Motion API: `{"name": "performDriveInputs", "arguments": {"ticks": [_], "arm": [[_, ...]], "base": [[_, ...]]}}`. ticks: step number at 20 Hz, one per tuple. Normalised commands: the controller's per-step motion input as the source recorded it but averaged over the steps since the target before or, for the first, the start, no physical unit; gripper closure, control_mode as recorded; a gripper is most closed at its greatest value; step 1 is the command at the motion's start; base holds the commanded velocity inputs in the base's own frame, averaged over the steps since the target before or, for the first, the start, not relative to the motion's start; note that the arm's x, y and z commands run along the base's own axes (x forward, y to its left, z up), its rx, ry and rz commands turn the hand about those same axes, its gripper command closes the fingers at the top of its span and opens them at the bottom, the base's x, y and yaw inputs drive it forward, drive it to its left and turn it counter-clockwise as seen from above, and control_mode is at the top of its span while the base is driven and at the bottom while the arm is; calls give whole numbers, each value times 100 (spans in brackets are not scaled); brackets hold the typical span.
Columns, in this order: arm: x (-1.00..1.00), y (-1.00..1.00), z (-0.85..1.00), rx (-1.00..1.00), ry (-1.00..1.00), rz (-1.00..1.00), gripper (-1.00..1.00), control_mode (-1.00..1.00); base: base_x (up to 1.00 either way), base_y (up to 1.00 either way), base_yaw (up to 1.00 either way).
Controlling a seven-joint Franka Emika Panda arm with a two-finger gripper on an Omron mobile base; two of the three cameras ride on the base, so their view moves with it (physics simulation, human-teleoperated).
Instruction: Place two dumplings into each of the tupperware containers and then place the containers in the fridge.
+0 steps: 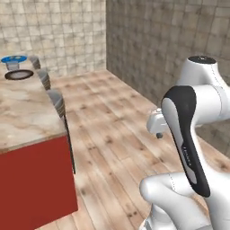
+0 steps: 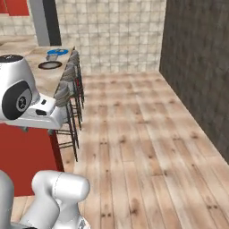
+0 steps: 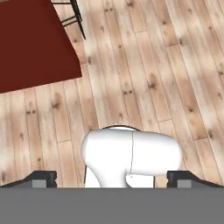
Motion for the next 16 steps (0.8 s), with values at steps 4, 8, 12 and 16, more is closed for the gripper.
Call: {"name": "performDriveInputs", "arguments": {"ticks": [4,8,12,16], "arm": [[0,0,0,0,0,0,-100,100],[0,0,0,0,0,0,-100,100],[0,0,0,0,0,0,-100,100],[0,0,0,0,0,0,-100,100]], "base": [[85,-96,51],[70,-100,39],[60,-100,38],[90,-100,33]]}}
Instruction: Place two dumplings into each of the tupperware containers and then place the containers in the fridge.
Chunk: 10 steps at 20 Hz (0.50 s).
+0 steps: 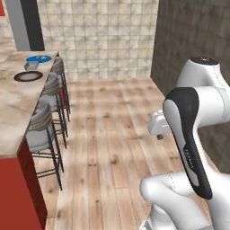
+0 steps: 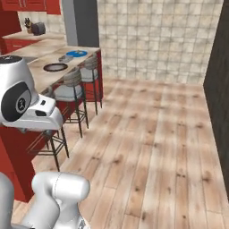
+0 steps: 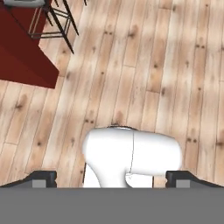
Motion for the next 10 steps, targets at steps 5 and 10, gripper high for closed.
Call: {"name": "performDriveInputs", "arguments": {"ticks": [5,10], "arm": [[0,0,0,0,0,0,-100,100],[0,0,0,0,0,0,-100,100]], "base": [[100,-100,27],[100,-98,6]]}}
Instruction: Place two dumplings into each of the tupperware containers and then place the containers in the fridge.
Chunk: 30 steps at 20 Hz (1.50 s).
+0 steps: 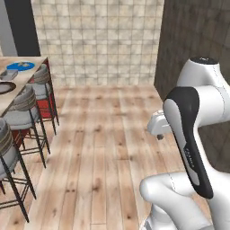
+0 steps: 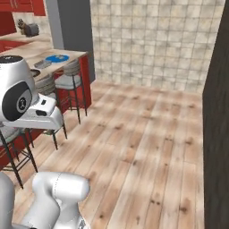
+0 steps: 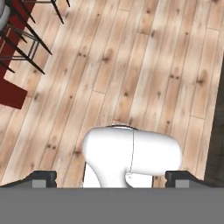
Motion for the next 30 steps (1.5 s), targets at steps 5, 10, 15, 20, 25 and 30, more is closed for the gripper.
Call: {"name": "performDriveInputs", "arguments": {"ticks": [5,10,15,20,25,30], "arm": [[0,0,0,0,0,0,-100,100],[0,0,0,0,0,0,-100,100],[0,0,0,0,0,0,-100,100],[0,0,0,0,0,0,-100,100],[0,0,0,0,0,0,-100,100],[0,0,0,0,0,0,-100,100]], "base": [[100,-86,5],[100,-64,8],[100,-53,14],[100,-42,14],[100,-39,18],[100,-44,34]]}}
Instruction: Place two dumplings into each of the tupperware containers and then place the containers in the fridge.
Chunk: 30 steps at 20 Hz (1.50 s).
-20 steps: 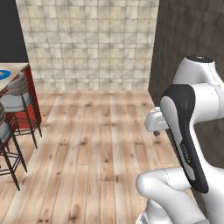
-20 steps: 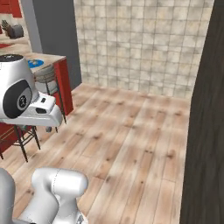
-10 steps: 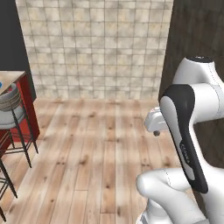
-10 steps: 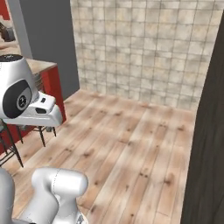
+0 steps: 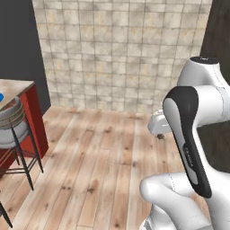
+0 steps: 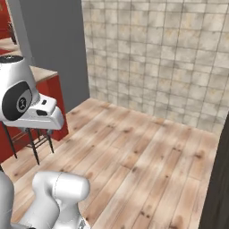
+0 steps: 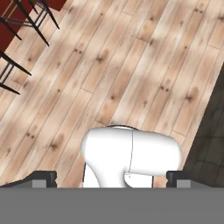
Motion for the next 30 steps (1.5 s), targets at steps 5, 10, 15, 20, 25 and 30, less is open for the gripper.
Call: {"name": "performDriveInputs", "arguments": {"ticks": [5,10,15,20,25,30], "arm": [[0,0,0,0,0,0,-100,100],[0,0,0,0,0,0,-100,100],[0,0,0,0,0,0,-100,100],[0,0,0,0,0,0,-100,100],[0,0,0,0,0,0,-100,100],[0,0,0,0,0,0,-100,100]], "base": [[100,-35,44],[100,-30,53],[100,-26,61],[100,-17,65],[100,-17,63],[100,-12,59]]}}
